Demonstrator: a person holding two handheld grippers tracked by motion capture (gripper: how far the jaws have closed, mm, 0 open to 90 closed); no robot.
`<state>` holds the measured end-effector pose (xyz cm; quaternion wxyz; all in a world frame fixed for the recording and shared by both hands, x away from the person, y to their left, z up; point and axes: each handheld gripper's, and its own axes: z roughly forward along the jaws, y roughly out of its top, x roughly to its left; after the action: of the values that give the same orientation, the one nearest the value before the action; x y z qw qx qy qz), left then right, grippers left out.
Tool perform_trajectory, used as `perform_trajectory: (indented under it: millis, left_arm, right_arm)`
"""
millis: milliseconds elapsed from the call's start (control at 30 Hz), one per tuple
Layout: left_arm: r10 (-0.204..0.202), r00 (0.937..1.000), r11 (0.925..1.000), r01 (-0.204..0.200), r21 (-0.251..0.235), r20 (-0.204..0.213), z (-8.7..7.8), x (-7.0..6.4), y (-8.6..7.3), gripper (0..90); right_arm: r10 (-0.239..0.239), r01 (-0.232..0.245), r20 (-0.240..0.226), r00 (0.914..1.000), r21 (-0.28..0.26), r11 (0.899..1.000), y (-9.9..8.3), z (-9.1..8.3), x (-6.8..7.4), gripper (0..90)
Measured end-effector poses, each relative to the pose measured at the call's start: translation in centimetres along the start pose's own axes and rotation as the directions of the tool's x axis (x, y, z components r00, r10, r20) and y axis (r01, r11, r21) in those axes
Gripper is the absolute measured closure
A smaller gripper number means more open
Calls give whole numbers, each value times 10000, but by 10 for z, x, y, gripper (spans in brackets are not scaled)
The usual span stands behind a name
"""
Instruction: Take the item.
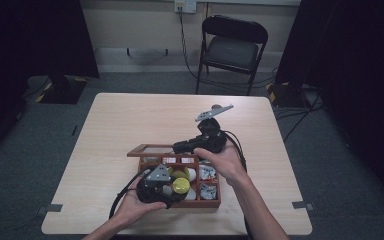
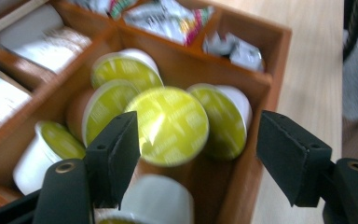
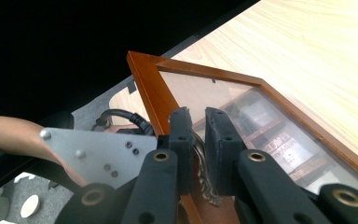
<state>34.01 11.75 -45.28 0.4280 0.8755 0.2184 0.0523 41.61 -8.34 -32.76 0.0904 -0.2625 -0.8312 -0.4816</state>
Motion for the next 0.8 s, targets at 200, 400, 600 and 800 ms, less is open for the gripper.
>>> perform_trajectory:
  millis: [200,400,600,800]
  left_arm:
    - [193,9997,9989,-188,423,-125,8,2,9,295]
    - [293,9991,9913,-251,1295,-307,20,6,12,271]
    - [94,9993,9857,-34,1682,-350,24,9,14,257]
    - [316,9979,9867,-221,1612,-568,22,13,17,253]
  right_arm:
    - [-3,3,4,10000,-6,10000,0,0,0,815]
    - [-9,9,6,10000,-7,10000,0,0,0,815]
    - [-22,22,-10,10000,-9,10000,0,0,0,815]
    - [-34,34,-7,10000,-14,10000,0,0,0,815]
